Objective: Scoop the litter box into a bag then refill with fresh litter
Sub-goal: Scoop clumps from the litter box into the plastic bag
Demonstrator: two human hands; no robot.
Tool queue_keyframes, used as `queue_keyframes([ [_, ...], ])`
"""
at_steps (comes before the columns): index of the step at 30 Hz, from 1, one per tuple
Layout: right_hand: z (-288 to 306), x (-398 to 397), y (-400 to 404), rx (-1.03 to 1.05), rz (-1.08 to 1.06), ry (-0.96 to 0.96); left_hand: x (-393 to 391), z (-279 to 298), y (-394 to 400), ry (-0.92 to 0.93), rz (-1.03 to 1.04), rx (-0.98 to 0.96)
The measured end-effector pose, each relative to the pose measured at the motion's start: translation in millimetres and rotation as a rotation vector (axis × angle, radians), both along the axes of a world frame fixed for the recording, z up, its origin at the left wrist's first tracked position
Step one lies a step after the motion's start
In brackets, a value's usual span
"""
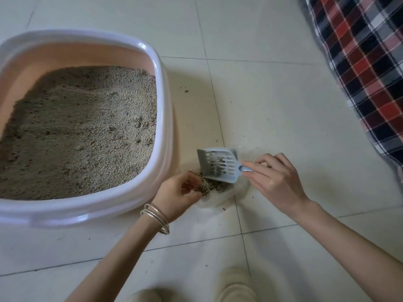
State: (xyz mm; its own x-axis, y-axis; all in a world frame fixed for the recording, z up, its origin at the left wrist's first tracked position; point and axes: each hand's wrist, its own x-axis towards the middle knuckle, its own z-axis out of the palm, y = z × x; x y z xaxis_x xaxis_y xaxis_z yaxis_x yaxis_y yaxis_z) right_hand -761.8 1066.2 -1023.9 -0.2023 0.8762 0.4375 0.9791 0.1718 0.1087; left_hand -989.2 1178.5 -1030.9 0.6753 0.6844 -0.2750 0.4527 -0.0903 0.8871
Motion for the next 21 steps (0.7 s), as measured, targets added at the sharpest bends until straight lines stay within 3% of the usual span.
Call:
queue_keyframes([
  [14, 15, 5, -4, 0.014, 0.133, -0.077, -3, 0, 4, -0.017, 0.008, -0.026],
  [18, 18, 10, -5, -0.014, 0.080, 0.003, -4, 5, 6, -0.062, 0.012, -0.016],
  [21, 30, 12, -2, 0.023, -0.013, 0.190, -7, 18, 7, -0.134, 0.037, -0.021],
])
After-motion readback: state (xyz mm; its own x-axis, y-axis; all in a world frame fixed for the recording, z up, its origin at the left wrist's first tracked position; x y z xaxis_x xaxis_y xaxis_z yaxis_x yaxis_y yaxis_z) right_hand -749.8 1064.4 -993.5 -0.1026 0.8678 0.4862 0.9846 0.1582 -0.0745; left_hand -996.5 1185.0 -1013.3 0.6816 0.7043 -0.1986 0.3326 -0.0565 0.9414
